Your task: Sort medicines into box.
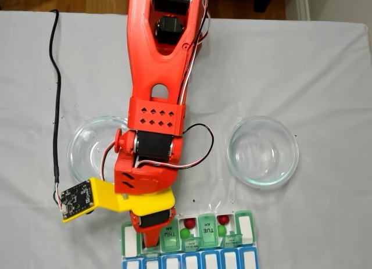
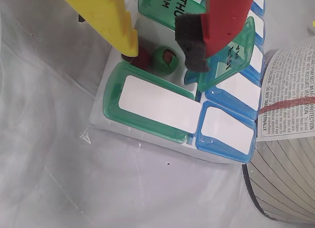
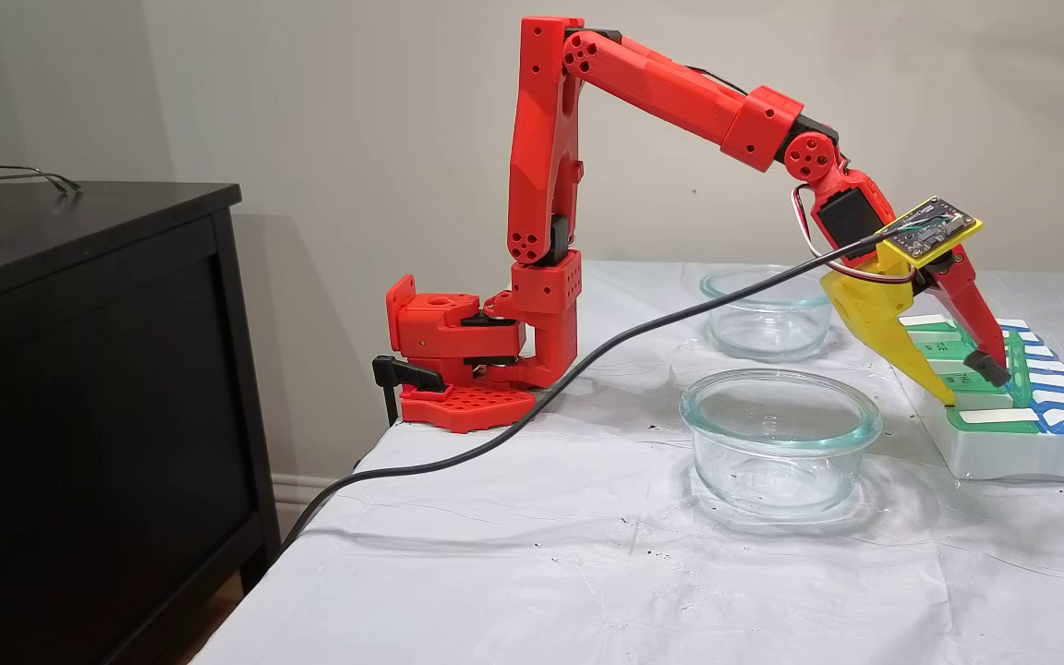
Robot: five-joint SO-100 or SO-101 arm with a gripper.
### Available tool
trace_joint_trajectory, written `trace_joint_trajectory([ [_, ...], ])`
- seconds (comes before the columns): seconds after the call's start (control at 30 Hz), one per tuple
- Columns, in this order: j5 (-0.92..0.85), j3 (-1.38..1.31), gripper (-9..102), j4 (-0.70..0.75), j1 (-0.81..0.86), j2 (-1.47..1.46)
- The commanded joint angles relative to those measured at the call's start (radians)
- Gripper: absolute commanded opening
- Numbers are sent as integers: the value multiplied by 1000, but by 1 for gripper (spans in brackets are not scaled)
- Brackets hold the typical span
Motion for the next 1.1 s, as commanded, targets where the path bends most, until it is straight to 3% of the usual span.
trace_joint_trajectory([
  [0.0, -3, -66, 13, 25, 12, 121],
  [0.03, 6, -89, 1, 61, 18, 137],
  [0.17, 31, -173, 0, 222, 26, 221],
  [0.3, 67, -202, 0, 245, 8, 305],
  [0.53, 202, -212, 0, 118, -172, 295],
  [0.7, 163, 43, 0, -298, -304, 305],
  [0.77, 204, 60, 0, -382, -334, 258],
  [1.07, 310, -60, 0, -413, -365, 60],
])
